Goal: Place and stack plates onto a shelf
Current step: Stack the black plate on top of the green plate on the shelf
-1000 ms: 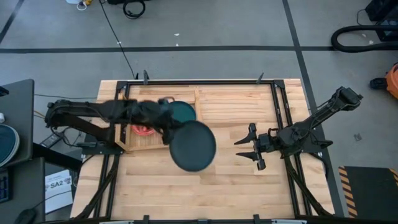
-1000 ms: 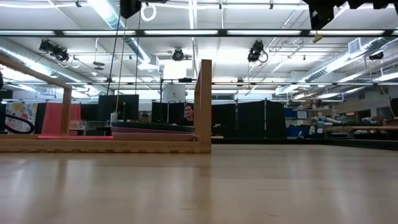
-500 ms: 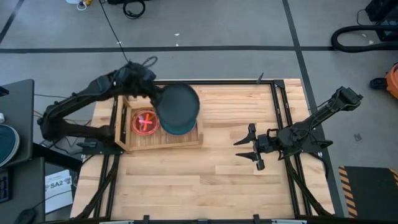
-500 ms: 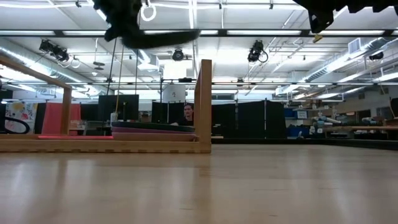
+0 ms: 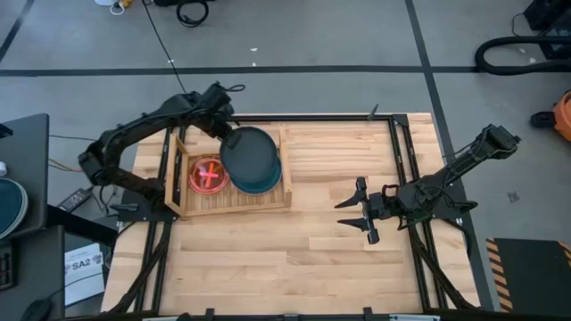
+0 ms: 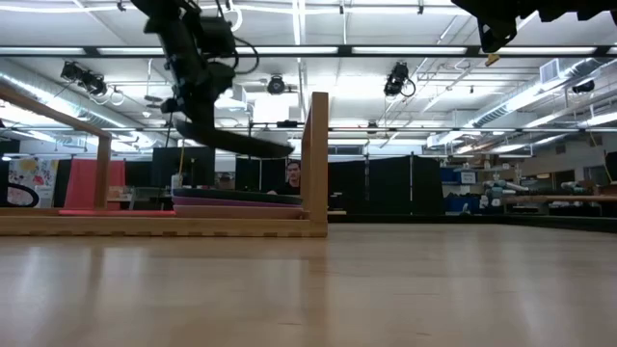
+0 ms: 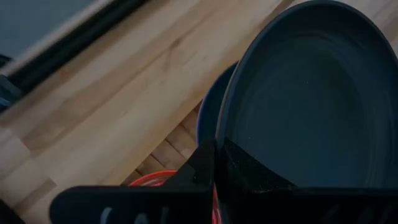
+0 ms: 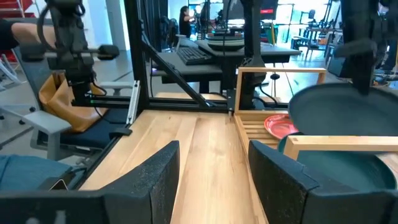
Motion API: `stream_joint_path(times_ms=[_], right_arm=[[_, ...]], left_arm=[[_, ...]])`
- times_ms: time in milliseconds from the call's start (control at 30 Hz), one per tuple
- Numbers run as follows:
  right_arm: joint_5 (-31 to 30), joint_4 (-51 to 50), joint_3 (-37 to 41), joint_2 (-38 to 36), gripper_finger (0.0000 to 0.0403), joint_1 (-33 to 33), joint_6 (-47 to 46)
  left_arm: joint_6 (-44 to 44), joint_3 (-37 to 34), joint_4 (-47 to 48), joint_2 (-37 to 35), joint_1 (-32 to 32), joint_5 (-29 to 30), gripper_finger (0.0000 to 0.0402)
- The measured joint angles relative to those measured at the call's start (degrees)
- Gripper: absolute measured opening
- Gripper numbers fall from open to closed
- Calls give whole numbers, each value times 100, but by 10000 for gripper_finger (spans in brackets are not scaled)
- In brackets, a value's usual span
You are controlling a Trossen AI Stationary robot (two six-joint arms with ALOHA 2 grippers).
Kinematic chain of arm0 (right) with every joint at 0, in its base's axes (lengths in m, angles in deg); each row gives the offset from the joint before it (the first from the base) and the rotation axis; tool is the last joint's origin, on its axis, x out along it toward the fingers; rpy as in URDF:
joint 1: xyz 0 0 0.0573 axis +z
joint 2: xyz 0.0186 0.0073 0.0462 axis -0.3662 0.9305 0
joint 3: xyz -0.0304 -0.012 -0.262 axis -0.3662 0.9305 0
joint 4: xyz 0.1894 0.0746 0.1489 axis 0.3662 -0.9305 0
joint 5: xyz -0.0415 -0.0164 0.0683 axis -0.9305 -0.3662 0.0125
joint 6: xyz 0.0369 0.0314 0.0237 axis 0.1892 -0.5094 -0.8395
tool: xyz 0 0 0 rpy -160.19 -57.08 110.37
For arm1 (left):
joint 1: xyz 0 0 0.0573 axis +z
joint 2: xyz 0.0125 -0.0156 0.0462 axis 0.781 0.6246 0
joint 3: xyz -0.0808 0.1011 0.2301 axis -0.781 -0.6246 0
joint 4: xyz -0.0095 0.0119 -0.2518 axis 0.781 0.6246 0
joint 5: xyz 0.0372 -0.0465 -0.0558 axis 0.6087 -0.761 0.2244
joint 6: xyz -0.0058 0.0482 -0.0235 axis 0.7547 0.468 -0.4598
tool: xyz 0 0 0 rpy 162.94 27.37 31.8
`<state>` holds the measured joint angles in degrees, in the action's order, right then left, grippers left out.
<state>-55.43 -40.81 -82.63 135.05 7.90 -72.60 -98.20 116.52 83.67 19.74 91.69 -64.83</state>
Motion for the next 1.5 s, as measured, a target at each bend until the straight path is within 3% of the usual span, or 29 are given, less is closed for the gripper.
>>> stream_joint_path(times_ms=[333,700,967,1500], right_arm=[[11,0,0,0,197,0,0],[11,-2,0,0,198,0,-2],[11,-2,0,0,197,0,-2],[11,-2,0,0,199,0,-2]], left_arm=[[229,-9,-39,807,-7,-437,16],[228,-8,-273,1367,-179,-446,16],[228,-7,-387,1508,-199,-416,18],[228,-4,-391,1508,-240,-280,68]])
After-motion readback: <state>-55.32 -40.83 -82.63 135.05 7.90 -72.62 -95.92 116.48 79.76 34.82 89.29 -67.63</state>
